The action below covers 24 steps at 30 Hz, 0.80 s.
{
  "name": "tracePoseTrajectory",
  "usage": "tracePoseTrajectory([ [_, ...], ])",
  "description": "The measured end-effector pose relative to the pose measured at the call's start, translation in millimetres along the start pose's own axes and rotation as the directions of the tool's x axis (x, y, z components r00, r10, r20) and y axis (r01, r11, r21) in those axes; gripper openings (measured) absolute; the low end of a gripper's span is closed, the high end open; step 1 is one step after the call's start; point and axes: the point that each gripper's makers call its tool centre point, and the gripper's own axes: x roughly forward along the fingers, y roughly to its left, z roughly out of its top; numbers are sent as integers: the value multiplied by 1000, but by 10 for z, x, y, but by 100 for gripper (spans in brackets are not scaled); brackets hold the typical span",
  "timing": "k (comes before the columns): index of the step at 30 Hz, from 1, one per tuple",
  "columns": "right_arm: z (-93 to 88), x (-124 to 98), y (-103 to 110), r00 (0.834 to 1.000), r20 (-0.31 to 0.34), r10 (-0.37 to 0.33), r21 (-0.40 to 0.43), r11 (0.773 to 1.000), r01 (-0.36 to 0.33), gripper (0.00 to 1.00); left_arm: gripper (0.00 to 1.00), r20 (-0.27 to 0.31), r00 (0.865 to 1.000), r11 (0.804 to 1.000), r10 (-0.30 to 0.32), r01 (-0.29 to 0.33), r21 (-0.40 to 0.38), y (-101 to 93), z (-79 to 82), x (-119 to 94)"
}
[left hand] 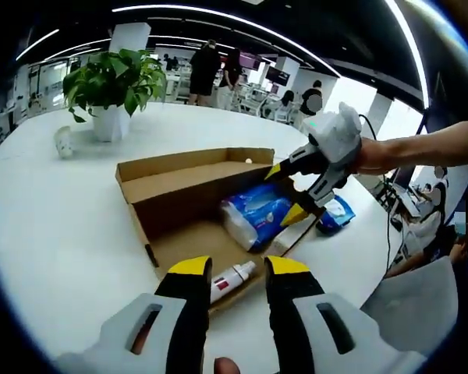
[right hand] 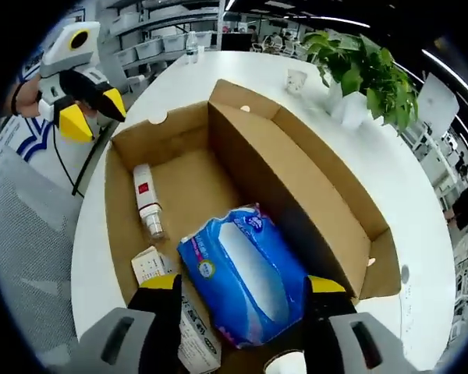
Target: Operate the shoe box by opening the lid, removing the specified soft item, and placing it in the target area until the item is outside and the box remains undamaged.
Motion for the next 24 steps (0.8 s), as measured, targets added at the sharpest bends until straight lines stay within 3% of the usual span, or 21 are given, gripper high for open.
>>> tracePoseTrajectory([
  [9, 27, 179, -34, 999, -32, 32, -63, 997, -34, 68, 27, -4, 1000, 1000, -3, 3, -22, -23, -70, -36],
  [19, 36, 382, 52, 993, -89, 72, -129, 988, -83, 63, 29, -19, 1000, 1000, -1, 1, -20, -60, -162, -99],
  [24, -48, 514, 33, 990, -118, 77, -154, 984, -95, 62, 33, -31, 1000, 1000, 1, 0, 9, -79, -161, -101],
])
